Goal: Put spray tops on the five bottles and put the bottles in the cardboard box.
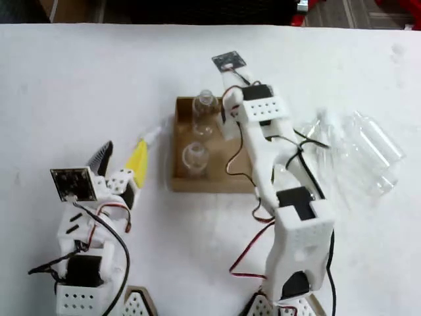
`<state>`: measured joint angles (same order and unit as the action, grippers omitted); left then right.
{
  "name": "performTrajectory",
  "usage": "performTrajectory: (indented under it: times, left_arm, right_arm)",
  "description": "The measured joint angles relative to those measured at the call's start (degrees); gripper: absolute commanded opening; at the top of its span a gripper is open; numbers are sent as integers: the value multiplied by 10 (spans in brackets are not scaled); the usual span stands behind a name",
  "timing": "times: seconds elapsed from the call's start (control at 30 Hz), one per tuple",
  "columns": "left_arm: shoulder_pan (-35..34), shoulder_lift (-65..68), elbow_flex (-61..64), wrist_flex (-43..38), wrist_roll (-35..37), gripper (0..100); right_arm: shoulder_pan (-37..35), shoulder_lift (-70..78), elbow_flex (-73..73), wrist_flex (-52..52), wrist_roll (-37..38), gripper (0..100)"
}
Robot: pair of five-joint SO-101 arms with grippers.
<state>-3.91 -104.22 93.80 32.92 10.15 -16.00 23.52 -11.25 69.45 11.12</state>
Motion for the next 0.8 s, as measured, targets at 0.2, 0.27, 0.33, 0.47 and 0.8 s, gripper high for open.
performTrajectory:
  times: [0.2, 0.27, 0.33, 0.47, 0.8]
  left_arm:
    - [0, 0, 0, -5, -2, 221]
    - [0, 0, 0, -7, -2, 221]
    - [0, 0, 0, -8, -2, 221]
    - [0, 0, 0, -21, -4, 221]
    - [0, 0, 0, -21, -4, 221]
  right_arm:
    - [-7, 40, -3, -41, -24, 16]
    - [-10, 55, -3, -55, -27, 16]
    - [-10, 64, -3, -66, -29, 16]
    - [-11, 69, -3, -84, -29, 16]
    - [-52, 69, -4, -123, -29, 16]
